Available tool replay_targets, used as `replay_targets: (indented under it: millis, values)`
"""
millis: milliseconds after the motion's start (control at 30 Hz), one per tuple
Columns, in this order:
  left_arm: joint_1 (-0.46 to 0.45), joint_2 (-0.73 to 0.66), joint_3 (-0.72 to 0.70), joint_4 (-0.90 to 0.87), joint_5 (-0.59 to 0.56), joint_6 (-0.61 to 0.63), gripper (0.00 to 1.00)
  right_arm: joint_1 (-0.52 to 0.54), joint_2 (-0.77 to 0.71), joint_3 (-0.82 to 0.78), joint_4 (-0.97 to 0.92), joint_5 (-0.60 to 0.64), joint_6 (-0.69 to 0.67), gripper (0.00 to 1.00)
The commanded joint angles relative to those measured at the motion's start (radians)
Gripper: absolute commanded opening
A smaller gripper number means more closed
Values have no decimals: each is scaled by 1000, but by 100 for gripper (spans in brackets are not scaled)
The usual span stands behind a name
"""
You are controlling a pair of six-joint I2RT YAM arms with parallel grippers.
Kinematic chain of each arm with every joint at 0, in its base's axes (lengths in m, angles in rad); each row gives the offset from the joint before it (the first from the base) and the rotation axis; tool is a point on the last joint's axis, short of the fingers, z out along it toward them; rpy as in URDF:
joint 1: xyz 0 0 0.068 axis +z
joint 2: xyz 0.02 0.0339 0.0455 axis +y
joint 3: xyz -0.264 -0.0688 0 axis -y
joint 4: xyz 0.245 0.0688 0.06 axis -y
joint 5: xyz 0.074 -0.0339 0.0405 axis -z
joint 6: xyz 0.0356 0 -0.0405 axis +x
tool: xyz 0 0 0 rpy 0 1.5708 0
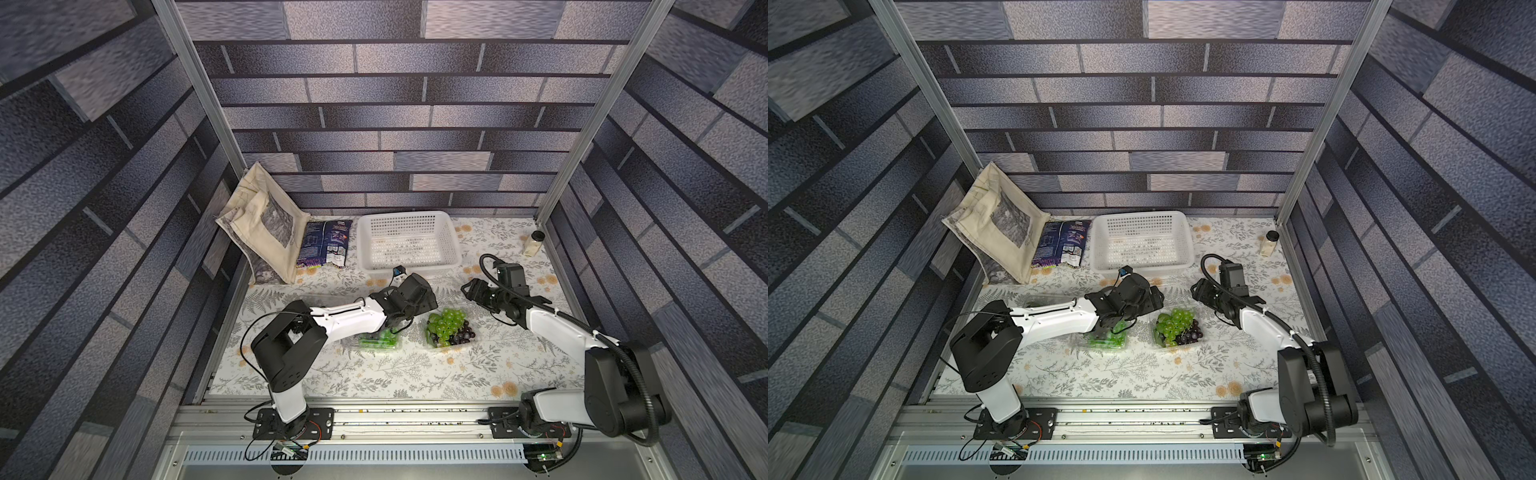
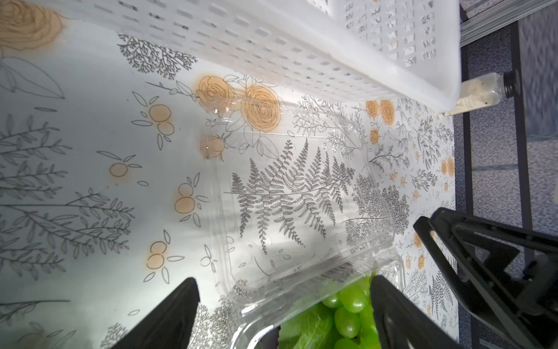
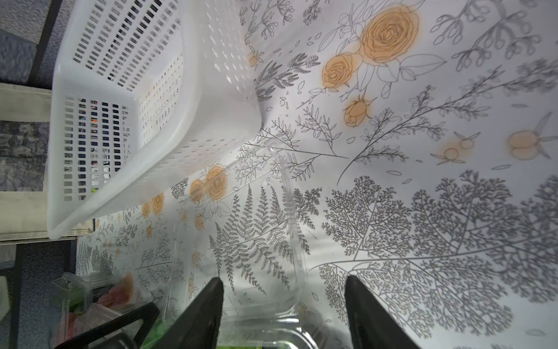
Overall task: Pack grapes into containers
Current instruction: Close the packing box at the center of the board.
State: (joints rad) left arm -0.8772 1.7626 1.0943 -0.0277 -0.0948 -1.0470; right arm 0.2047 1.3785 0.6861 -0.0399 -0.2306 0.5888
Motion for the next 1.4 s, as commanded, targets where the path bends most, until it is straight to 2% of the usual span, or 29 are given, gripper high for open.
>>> replay_targets:
  millis: [0, 300, 600, 967, 1367]
  values:
    - [16, 37, 48, -14, 40, 21, 91, -15, 53, 46, 84, -67, -17, 65]
    - [35, 91, 109, -61, 66, 36, 91, -30, 190, 89, 140, -130, -35, 62]
    - [36, 130, 155, -72, 83, 58, 91, -32, 231, 85, 172, -157, -46, 58]
    - [-1, 119, 159, -73, 93, 77, 91, -31, 150, -27, 223, -203, -15, 44]
    - [-48, 81, 125, -71, 67, 69, 91, -31, -6, -135, 195, -211, 5, 41]
